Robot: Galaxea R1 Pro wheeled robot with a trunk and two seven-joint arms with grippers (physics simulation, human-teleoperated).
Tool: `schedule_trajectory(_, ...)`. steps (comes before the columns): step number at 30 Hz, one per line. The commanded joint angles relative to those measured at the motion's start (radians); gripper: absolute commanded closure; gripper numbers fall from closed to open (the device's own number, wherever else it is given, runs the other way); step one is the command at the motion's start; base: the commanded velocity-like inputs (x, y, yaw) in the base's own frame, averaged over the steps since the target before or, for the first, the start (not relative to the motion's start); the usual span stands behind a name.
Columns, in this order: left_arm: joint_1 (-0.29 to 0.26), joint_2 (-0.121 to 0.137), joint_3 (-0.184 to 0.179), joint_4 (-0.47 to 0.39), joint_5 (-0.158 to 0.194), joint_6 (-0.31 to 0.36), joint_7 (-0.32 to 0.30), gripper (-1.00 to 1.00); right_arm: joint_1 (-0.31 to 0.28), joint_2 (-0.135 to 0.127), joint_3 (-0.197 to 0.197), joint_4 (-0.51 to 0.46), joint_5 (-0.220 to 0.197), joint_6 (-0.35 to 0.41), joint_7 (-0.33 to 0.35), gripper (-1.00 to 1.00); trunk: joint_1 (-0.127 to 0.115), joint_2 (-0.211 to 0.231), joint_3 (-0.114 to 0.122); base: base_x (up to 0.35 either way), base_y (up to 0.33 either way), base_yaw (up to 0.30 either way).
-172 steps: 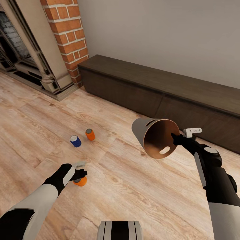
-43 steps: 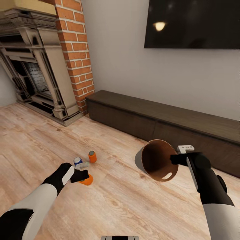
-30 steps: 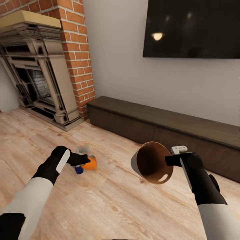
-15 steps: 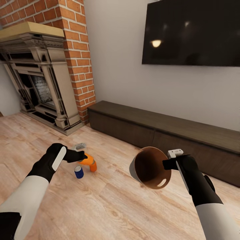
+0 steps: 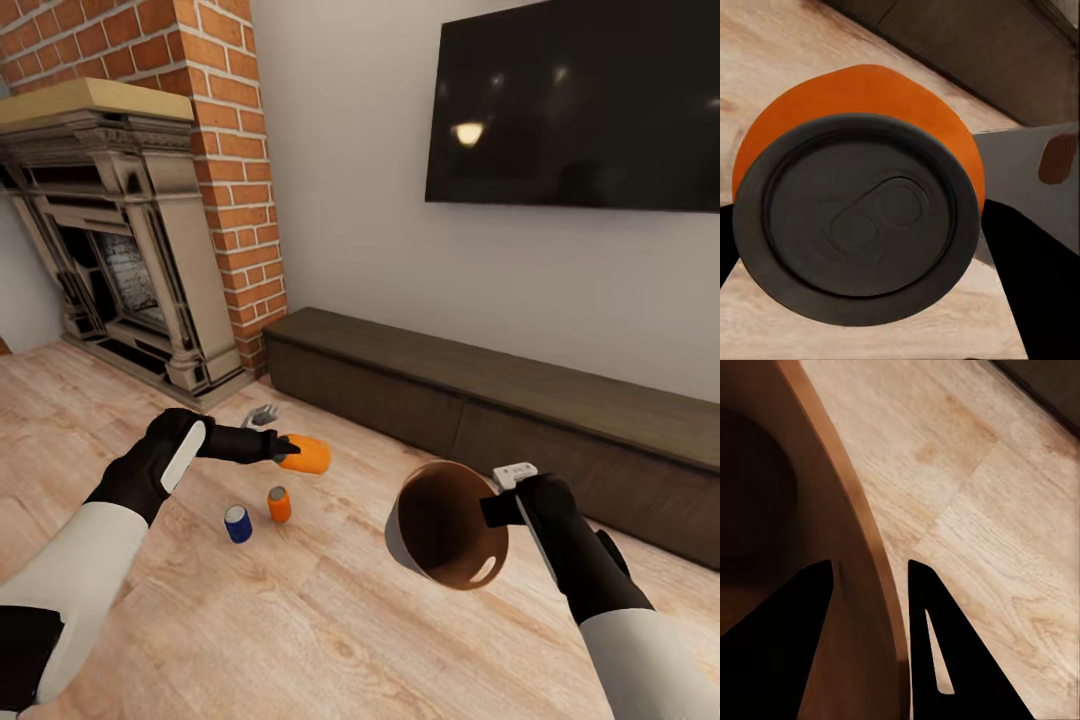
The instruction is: Put the three can of soda from the living room inside the tash can in the kitchen.
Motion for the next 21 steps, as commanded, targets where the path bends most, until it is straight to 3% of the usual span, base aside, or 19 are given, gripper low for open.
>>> schedule_trajectory(1, -0.003, 0.001, -0.001, 0.0, -0.006, 0.0, -0.014, 1.0, 0.0, 0.0, 0.002, 0.002, -0.022, 0.002, 0.004, 1.0, 0.0, 0.0, 0.0, 0.0, 0.0, 0.0)
schedule_trajectory(4, -0.018, 0.015, -0.012, 0.0, -0.006, 0.0, -0.103, 1.0, -0.001, 0.003, 0.013, 0.008, -0.022, 0.002, 0.004, 1.0, 0.0, 0.0, 0.0, 0.0, 0.0, 0.0)
schedule_trajectory(5, -0.029, 0.028, -0.035, 0.0, -0.006, 0.0, -0.166, 1.0, -0.001, 0.011, 0.027, 0.017, -0.022, 0.002, 0.004, 1.0, 0.0, 0.0, 0.0, 0.0, 0.0, 0.0)
schedule_trajectory(9, -0.04, 0.044, -0.07, 0.0, -0.006, 0.0, -0.241, 1.0, -0.003, 0.023, 0.04, 0.037, -0.022, 0.002, 0.004, 1.0, -0.004, 0.007, 0.003, 0.0, 0.0, 0.0)
schedule_trajectory(21, -0.046, 0.049, -0.129, 0.002, -0.006, 0.0, -0.271, 1.0, -0.005, 0.048, 0.045, 0.045, -0.023, 0.002, 0.004, 1.0, -0.05, 0.091, 0.041, 0.0, 0.0, 0.0)
